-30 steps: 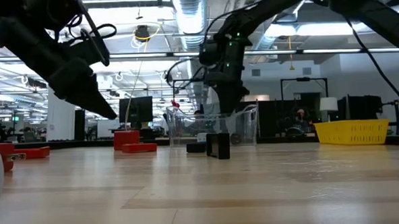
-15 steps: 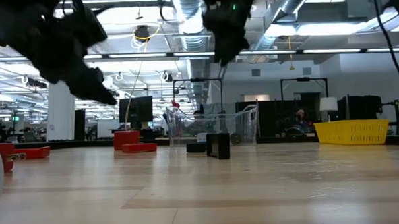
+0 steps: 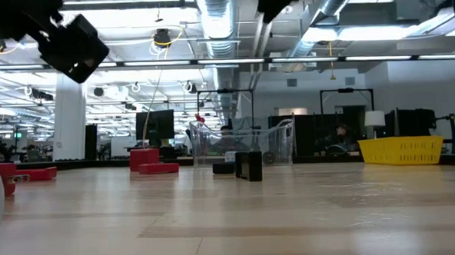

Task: Pick & Place Office items
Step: Put the blue charger adapter into the transparent bin

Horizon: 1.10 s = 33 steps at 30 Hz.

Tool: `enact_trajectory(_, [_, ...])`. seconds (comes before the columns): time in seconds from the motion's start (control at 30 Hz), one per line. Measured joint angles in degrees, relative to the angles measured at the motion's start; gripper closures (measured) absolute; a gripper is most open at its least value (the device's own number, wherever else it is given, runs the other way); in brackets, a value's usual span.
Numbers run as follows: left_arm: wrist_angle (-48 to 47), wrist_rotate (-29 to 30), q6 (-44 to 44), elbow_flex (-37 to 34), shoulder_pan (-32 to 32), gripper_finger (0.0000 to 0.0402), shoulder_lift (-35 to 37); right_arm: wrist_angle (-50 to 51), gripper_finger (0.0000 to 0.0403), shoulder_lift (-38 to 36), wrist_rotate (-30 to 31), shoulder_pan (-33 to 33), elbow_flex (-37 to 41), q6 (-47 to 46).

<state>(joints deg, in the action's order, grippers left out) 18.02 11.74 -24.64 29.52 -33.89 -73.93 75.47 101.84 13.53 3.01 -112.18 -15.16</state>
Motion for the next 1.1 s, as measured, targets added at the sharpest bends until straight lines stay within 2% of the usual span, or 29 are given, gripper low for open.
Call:
enact_trajectory(0.1, [-3.8, -2.7, 2.3, 6.3, -1.8, 0.0163, -7.3, 1.2, 0.0211, -2.0, 3.2, 3.5, 0.0, -2.8])
enact_trajectory(0.23, [-14.5, -1.4, 5.3, 14.6, -2.7, 0.0139, -15.5, 1.4, 0.0211, -3.8, 6.7, 7.8, 0.0, -5.9])
enact_trajectory(0.37, [-19.1, 1.4, 5.6, 19.2, -3.5, 0.0121, -20.4, 2.6, 0.0211, -4.6, 8.9, 11.8, 0.0, -9.1])
enact_trajectory(0.47, [-20.1, -0.6, 4.8, 21.8, -4.7, 0.0112, -22.3, 4.1, 0.0211, -4.4, 10.1, 14.4, 0.0, -11.5])
enact_trajectory(0.77, [-21.4, -2.6, 2.5, 23.8, -7.0, 0.0092, -25.7, 4.7, 0.0211, -4.1, 13.7, 19.0, 0.0, -15.7])
enact_trajectory(1.1, [-19.1, -2.7, 4.7, 23.7, -6.3, 0.0094, -31.2, 4.7, 0.0211, -4.1, 15.1, 19.9, 0.0, -16.4])
